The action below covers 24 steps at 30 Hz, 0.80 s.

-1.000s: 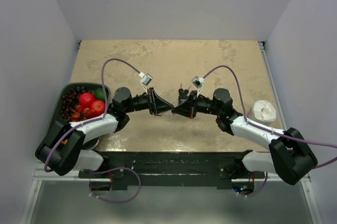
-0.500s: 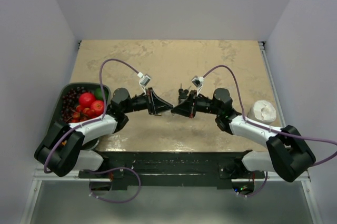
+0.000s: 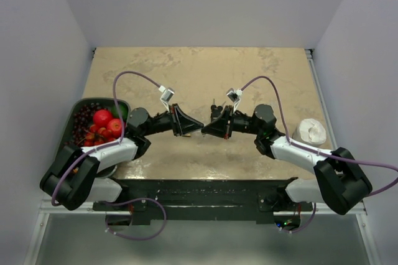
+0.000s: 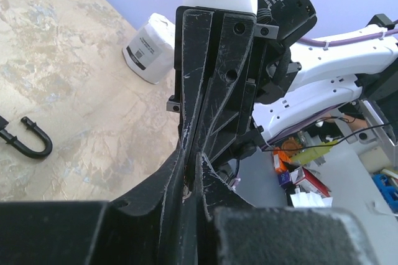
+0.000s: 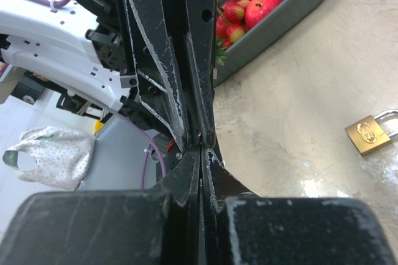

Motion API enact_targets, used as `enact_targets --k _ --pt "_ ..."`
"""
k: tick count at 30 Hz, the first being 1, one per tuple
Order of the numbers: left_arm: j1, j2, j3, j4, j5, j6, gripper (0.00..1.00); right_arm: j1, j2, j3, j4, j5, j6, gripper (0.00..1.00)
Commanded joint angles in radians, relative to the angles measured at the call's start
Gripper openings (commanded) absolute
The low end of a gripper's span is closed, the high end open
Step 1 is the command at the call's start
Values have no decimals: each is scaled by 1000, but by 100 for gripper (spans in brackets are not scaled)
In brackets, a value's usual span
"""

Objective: Unlock with the key

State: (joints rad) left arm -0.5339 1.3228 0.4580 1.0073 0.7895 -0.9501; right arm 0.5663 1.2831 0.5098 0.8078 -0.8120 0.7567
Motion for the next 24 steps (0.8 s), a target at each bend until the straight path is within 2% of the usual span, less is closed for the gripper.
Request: enact_targets --k 1,6,12,19,22,24 --pt "-1 -5 -15 114 4 -35 17 -2 -5 18 85 -12 15 0" --pt "-1 0 -33 166 -1 -67 28 -2 16 10 159 -29 61 0" --pt "-1 -5 -45 226 -32 -91 34 -2 35 2 223 -44 98 0" --pt "-1 -14 -68 293 -95 -131 28 -2 19 -7 211 -38 82 0" --pt "-1 -22 -76 290 -128 -136 21 0 18 -8 209 -39 84 0" --pt "-1 -19 -73 292 -131 -138 21 -2 16 -10 209 -41 82 0"
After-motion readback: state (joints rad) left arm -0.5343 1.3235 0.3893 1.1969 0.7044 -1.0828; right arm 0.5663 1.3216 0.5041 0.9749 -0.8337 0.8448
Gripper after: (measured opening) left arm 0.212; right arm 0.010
